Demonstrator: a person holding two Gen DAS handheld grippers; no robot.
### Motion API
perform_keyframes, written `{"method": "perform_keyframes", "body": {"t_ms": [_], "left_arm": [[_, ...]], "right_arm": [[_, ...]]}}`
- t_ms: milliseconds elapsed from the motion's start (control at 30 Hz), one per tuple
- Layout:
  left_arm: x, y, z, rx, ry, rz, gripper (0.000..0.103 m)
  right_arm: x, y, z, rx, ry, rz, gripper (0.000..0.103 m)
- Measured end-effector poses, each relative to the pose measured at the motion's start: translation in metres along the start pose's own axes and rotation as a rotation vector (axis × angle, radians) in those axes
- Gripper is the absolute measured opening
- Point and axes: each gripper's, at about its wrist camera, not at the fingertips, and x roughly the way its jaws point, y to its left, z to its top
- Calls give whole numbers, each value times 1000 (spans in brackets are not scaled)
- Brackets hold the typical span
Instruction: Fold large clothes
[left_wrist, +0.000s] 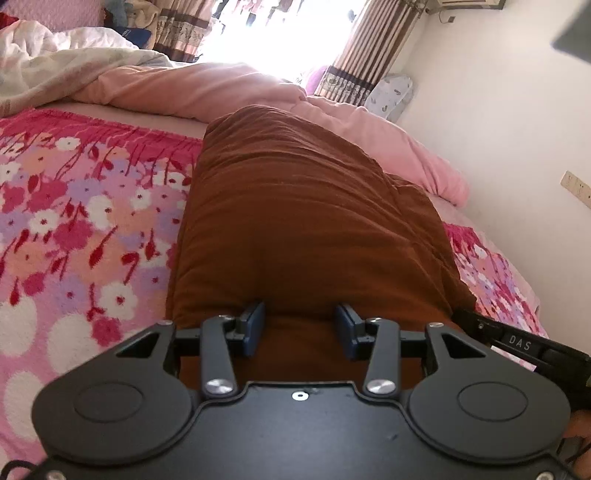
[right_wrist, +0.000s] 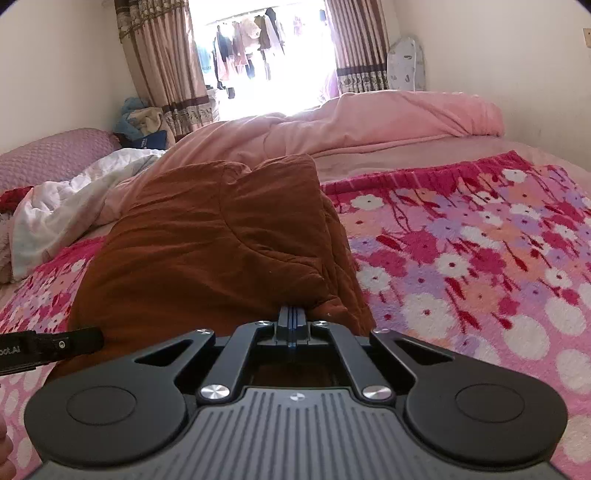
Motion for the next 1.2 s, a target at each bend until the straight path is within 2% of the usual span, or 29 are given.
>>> {"method": "perform_keyframes", "body": {"t_ms": [267,467,667,800,967,1200], "left_arm": [[-11,-13,17,93,10,20,48],[-6,-8,50,72,-26,39,48],[21,-4,82,44,-27,31,48],[43,-2,89,41,-12,43,49],[61,-4,86,70,-4,43,52],[68,-8,82,91,-19,59,55]], "right_arm": [[-10,3,8,-7,-4,4,0],[-16,16,35,-32,-53,37,8],[18,29,65,-45,-48,50,9],[53,30,77,-45,-13,23,9],[85,25,69,-45,45,-6,8],[88,19,62,-25,52,4,8]]}}
